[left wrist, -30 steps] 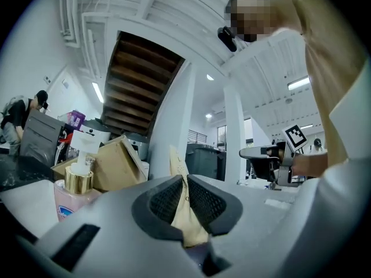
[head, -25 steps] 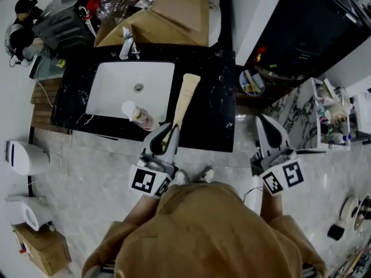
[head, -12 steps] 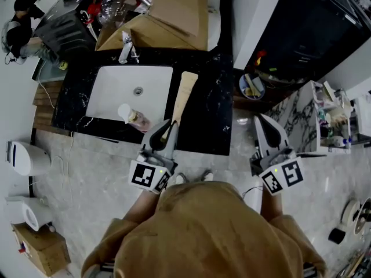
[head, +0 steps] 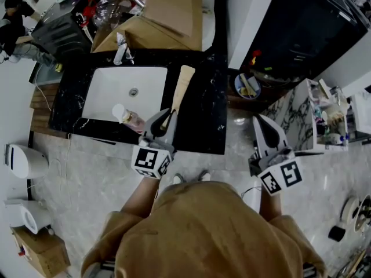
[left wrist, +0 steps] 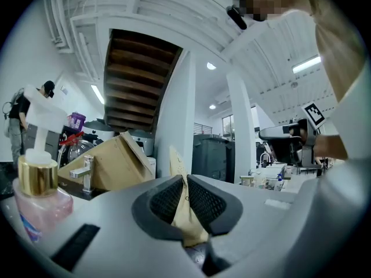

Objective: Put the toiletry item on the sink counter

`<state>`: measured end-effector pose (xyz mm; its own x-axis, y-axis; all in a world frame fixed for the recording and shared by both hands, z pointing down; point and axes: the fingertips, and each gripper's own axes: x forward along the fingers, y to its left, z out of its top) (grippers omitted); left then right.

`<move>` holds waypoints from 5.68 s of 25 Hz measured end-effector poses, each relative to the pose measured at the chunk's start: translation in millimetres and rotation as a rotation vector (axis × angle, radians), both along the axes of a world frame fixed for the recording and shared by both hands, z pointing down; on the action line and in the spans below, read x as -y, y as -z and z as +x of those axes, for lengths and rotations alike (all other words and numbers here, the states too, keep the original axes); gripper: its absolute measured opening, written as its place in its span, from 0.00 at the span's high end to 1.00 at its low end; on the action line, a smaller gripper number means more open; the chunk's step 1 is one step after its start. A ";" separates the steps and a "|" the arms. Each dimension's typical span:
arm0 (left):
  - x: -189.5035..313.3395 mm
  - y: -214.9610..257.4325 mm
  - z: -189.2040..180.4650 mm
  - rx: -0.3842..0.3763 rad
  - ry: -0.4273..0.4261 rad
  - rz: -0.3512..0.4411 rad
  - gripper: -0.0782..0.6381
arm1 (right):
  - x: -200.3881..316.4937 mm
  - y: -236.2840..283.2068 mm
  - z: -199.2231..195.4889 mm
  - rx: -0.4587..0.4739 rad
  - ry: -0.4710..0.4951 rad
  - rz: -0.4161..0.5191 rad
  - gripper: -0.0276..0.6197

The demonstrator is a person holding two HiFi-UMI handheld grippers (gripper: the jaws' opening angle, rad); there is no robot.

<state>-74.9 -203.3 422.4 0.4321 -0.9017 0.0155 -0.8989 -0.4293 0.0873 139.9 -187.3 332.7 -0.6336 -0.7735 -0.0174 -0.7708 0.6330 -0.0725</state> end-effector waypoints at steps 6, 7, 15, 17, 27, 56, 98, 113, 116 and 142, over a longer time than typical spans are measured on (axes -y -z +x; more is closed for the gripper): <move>30.7 -26.1 7.3 0.025 -0.004 -0.050 0.86 | -5.1 0.3 7.1 0.005 -0.013 -0.001 0.95; 35.1 -31.1 8.0 0.027 -0.004 -0.063 0.85 | -6.1 -0.1 8.3 0.004 -0.015 -0.002 0.95; 59.1 -68.5 19.6 0.071 -0.016 -0.147 0.86 | -14.2 -5.8 20.6 0.002 -0.041 -0.020 0.95; 63.4 -77.7 22.4 0.080 -0.020 -0.168 0.86 | -15.7 -7.2 21.5 0.002 -0.044 -0.024 0.95; 81.6 -114.3 31.1 0.135 -0.039 -0.253 0.85 | -25.1 -11.6 27.4 -0.001 -0.063 -0.038 0.95; 97.1 -184.7 43.9 0.311 -0.094 -0.441 0.86 | -33.2 -15.7 49.2 -0.010 -0.129 -0.058 0.95; 38.9 15.4 5.3 0.175 0.018 -0.046 0.87 | -27.3 -0.9 1.5 0.057 0.028 0.005 0.95; -54.9 130.7 -66.8 0.076 0.144 0.233 0.88 | -18.6 12.3 4.8 0.062 -0.024 0.038 0.95; -70.5 136.2 -81.5 0.066 0.179 0.244 0.88 | -19.0 6.7 8.3 0.062 -0.037 0.025 0.95; -115.8 111.4 -105.9 0.032 0.236 0.208 0.88 | -38.8 -2.5 -10.5 0.030 -0.020 -0.001 0.95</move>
